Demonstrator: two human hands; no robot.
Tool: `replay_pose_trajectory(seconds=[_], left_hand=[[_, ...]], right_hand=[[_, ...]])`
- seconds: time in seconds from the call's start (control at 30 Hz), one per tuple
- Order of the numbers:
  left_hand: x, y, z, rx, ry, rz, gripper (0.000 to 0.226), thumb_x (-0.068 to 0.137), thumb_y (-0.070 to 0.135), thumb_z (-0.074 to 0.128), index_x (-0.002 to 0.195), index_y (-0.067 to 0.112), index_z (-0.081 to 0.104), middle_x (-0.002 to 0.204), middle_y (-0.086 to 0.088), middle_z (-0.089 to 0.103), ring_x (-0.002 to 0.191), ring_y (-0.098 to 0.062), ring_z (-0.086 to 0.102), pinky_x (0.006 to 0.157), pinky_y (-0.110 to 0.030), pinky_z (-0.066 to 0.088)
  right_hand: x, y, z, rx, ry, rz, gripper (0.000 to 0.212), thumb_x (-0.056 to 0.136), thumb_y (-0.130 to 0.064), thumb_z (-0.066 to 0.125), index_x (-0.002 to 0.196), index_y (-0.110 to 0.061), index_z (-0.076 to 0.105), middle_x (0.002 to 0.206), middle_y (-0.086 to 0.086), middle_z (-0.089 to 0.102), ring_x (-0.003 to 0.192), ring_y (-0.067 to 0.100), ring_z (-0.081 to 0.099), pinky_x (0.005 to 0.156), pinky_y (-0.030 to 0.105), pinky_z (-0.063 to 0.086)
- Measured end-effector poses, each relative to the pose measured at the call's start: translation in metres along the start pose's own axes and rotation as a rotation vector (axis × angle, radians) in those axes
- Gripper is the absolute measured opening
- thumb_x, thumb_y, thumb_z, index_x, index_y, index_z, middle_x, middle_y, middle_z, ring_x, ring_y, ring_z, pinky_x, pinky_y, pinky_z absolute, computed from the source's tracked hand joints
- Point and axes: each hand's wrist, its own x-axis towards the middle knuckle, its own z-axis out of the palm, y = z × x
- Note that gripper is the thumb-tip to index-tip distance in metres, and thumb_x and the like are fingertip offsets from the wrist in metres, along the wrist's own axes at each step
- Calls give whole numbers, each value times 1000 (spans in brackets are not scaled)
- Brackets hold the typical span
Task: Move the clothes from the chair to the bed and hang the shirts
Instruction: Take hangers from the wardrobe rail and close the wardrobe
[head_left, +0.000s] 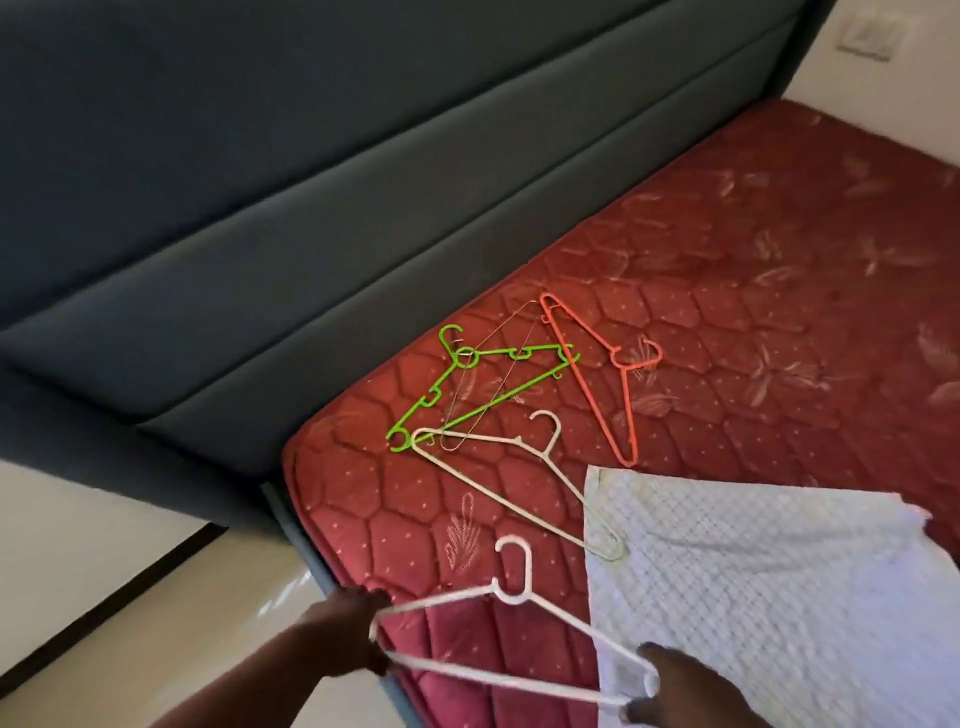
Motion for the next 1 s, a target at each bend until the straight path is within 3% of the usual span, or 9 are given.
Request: replay_pose_trajectory(seconds=[0.03, 0.13, 0.2, 0.4, 0.5, 0.6, 0.67, 0.8, 1.0], left_hand=[[13, -4, -12, 5, 2, -1, 95, 68, 66, 74, 147, 29, 36, 142, -5, 48, 129, -25, 46, 102, -30, 40], [49, -19, -38, 46, 13, -22, 93, 77, 52, 75, 152, 23, 29, 149, -6, 41, 136, -25, 41, 107, -28, 36], [71, -28, -54, 119, -14, -27, 95, 75, 56, 74, 151, 22, 28, 150, -5, 41, 136, -25, 41, 108, -30, 37], [120, -45, -71, 194, 132, -74, 103, 76, 53, 74, 154, 20, 16, 157, -7, 23, 141, -32, 28, 109, -45, 35], [132, -43, -66, 100, 177, -123, 110, 76, 51, 75, 156, 21, 6, 161, -6, 5, 145, -35, 16, 110, -51, 30], [139, -39, -59, 43, 185, -80, 96, 82, 47, 70, 155, 23, 12, 162, -5, 4, 145, -35, 16, 109, -51, 33], [139, -38, -52, 74, 186, -41, 89, 86, 48, 65, 155, 23, 14, 161, -6, 6, 145, -34, 18, 108, -50, 35], [131, -41, -34, 80, 198, -26, 85, 86, 46, 64, 154, 23, 19, 160, -3, 9, 143, -30, 22, 105, -47, 41], [110, -58, -21, 65, 196, -53, 82, 87, 44, 62, 153, 22, 20, 157, -6, 15, 139, -32, 28, 100, -42, 45]], right_hand=[[10, -4, -3, -23, 19, -19, 150, 19, -102, 47, 147, -23, 36, 147, 2, 44, 135, 18, 43, 106, 32, 36], [38, -30, -14, -70, 17, 22, 106, 60, -74, 71, 147, -26, 35, 140, 1, 51, 129, 18, 50, 96, 31, 41], [56, -48, -19, -119, 47, 58, 88, 71, -64, 68, 145, -27, 36, 140, 1, 52, 128, 19, 51, 97, 31, 42], [103, -71, -7, -162, 208, 68, 82, 79, -64, 62, 145, -25, 33, 136, 3, 48, 123, 25, 54, 96, 38, 45], [117, -75, -5, -274, 405, 25, 72, 75, -60, 68, 131, -18, 52, 117, 11, 57, 98, 35, 64, 77, 43, 51], [132, -77, -10, -335, 599, -16, 46, 76, -39, 68, 108, -7, 64, 98, 19, 59, 73, 40, 62, 58, 43, 53], [142, -79, -21, -320, 635, -4, 43, 80, -32, 52, 113, -7, 65, 111, 23, 59, 88, 44, 61, 66, 48, 53], [163, -81, -38, -280, 572, 88, 46, 85, -27, 64, 131, -20, 59, 143, 23, 43, 125, 50, 42, 92, 54, 45], [165, -84, -66, -247, 507, 135, 33, 99, -29, 45, 131, -27, 54, 138, 12, 34, 122, 36, 42, 97, 48, 42]])
